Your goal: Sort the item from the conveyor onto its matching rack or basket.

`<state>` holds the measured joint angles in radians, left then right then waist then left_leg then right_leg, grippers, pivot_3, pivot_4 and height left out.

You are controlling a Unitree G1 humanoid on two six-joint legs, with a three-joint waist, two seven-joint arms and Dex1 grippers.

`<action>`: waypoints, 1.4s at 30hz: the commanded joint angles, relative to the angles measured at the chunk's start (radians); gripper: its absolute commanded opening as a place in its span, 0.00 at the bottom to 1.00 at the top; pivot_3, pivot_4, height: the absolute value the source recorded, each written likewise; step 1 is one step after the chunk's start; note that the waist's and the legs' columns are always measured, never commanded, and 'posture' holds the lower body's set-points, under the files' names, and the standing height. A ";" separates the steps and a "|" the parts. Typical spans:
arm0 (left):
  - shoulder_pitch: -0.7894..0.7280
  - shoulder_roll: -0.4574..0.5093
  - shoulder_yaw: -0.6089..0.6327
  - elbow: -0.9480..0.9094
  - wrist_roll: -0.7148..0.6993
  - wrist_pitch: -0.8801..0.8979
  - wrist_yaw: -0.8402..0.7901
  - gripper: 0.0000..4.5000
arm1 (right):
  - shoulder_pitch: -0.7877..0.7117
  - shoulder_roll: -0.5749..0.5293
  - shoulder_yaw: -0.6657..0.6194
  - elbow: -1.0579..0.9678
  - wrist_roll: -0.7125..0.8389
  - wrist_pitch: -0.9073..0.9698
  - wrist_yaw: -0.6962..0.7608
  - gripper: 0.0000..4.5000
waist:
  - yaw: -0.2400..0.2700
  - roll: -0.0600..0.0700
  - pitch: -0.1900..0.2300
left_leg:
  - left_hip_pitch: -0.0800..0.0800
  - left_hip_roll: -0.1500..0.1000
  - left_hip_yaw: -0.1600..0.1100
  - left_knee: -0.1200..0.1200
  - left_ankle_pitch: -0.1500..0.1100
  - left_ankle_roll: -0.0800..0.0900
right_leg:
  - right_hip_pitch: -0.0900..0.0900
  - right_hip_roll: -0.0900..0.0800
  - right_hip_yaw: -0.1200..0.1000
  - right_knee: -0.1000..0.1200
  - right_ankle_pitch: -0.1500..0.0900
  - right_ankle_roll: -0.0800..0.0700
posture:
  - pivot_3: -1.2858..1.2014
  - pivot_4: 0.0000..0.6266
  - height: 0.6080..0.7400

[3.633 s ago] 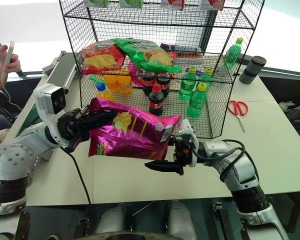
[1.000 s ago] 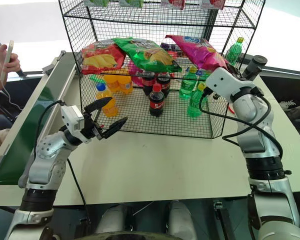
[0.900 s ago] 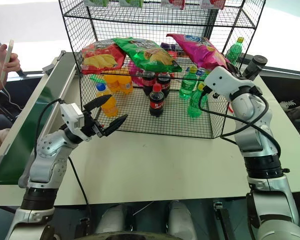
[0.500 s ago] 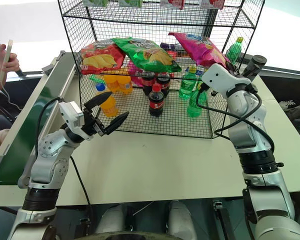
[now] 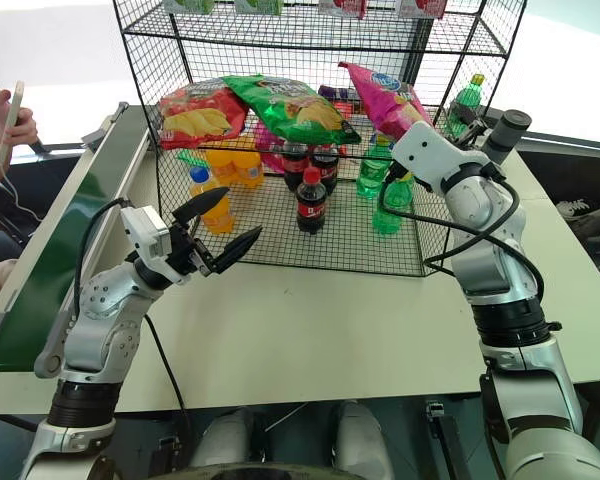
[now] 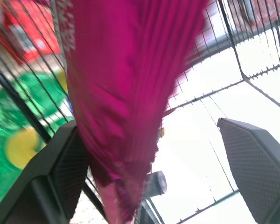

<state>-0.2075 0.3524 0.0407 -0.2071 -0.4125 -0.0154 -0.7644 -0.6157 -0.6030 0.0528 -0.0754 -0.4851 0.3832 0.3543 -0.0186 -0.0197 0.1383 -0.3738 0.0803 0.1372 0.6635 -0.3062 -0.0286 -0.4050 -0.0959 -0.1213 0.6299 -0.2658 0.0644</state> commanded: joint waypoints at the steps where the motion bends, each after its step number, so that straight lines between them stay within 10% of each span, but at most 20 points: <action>1: -0.003 -0.001 -0.007 -0.016 0.003 -0.021 -0.003 1.00 | -0.013 0.010 -0.015 -0.051 0.032 -0.038 -0.001 0.99 | 0.001 0.000 0.000 | 0.000 0.000 0.000 0.000 0.000 0.000 | 0.000 0.000 0.000 0.000 0.000 0.000 | 0.52 0.24 0.90; 6: -0.002 0.001 -0.017 -0.022 0.011 -0.022 -0.002 1.00 | -0.022 0.025 -0.021 -0.046 0.072 -0.078 -0.004 0.99 | 0.001 0.000 0.000 | 0.000 0.000 0.000 0.000 0.000 0.000 | 0.000 0.000 0.000 0.000 0.000 0.000 | 0.52 0.24 0.90; 9: 0.000 0.004 -0.020 -0.021 0.016 -0.027 -0.003 1.00 | -0.015 0.019 -0.002 -0.035 0.076 -0.108 0.005 0.81 | 0.001 0.000 0.000 | 0.000 0.000 0.000 0.000 0.000 0.000 | 0.000 0.000 0.000 0.000 0.000 0.000 | 0.52 0.24 0.90; 17: 0.004 0.004 -0.023 -0.021 0.017 -0.031 0.002 1.00 | -0.002 -0.008 0.020 -0.028 0.051 -0.168 0.004 0.01 | 0.001 0.000 0.000 | 0.000 0.000 0.000 0.000 0.000 0.001 | 0.000 0.000 0.000 0.000 0.000 0.000 | 0.52 0.24 0.90; 42: -0.011 -0.003 -0.038 -0.036 0.029 -0.028 0.017 1.00 | -0.064 -0.146 0.070 0.177 -0.155 -0.223 -0.055 0.01 | 0.001 0.001 0.000 | 0.000 0.000 0.000 0.000 0.000 -0.001 | 0.000 0.000 0.000 0.000 0.000 0.000 | 0.52 0.24 0.90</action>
<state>-0.2120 0.3501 -0.0022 -0.2077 -0.3824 -0.0276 -0.7553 -0.6588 -0.7337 0.1505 0.1153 -0.6439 0.1688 0.3096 -0.0175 -0.0191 0.1387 -0.3741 0.0802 0.1378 0.6634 -0.3059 -0.0293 -0.4053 -0.0962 -0.1212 0.6293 -0.2658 0.0644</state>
